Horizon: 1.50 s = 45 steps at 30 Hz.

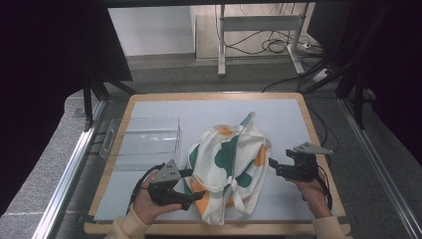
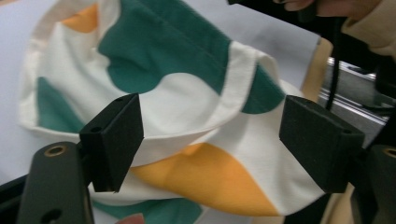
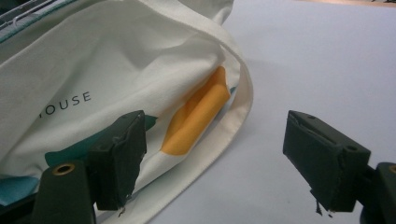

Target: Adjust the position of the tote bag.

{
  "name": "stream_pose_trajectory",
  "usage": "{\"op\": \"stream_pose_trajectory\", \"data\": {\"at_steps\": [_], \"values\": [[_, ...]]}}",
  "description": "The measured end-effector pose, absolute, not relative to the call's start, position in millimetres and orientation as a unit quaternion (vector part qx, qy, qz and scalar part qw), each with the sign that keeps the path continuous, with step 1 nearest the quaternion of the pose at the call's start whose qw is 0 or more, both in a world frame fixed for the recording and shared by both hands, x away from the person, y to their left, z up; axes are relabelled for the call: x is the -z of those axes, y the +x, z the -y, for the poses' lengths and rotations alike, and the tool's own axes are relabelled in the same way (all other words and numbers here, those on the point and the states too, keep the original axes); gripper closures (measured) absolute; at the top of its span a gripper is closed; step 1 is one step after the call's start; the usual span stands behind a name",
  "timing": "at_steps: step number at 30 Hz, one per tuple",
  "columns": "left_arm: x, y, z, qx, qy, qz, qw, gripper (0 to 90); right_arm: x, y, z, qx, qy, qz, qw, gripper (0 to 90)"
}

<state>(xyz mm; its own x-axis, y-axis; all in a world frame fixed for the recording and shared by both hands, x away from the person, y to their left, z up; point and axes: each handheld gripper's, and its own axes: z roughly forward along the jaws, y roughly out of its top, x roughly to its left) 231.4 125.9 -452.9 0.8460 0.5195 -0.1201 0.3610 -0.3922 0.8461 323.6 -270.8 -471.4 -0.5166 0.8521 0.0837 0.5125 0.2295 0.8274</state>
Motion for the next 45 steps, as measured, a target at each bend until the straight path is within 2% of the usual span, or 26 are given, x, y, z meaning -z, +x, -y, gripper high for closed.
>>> {"op": "stream_pose_trajectory", "data": {"at_steps": [18, 21, 30, 32, 35, 44, 45], "values": [[476.9, 208.5, -87.7, -0.043, 0.869, -0.189, 0.455, 2.1, 469.6, 321.6, 278.4, -0.430, 0.468, -0.747, 0.196, 21.6], [484.8, 204.3, -77.8, -0.056, 0.882, -0.178, 0.432, 1.2, 469.2, 321.7, 278.4, -0.430, 0.467, -0.748, 0.196, 21.5], [495.1, 196.7, -64.6, -0.084, 0.891, -0.170, 0.412, 0.1, 468.6, 322.0, 280.7, -0.431, 0.473, -0.743, 0.196, 21.5], [497.2, 195.7, -62.3, -0.096, 0.895, -0.166, 0.403, 0.6, 468.8, 322.1, 280.1, -0.430, 0.472, -0.744, 0.196, 21.5], [497.2, 196.4, -64.8, -0.107, 0.888, -0.175, 0.412, 7.5, 469.1, 322.2, 279.5, -0.431, 0.470, -0.745, 0.194, 21.4], [491.7, 200.0, -75.6, -0.094, 0.877, -0.177, 0.437, 18.7, 468.6, 321.6, 279.6, -0.433, 0.469, -0.745, 0.194, 21.3], [489.5, 200.9, -78.8, -0.088, 0.873, -0.179, 0.446, 24.3, 468.5, 321.5, 279.7, -0.432, 0.469, -0.745, 0.194, 21.3]]}}
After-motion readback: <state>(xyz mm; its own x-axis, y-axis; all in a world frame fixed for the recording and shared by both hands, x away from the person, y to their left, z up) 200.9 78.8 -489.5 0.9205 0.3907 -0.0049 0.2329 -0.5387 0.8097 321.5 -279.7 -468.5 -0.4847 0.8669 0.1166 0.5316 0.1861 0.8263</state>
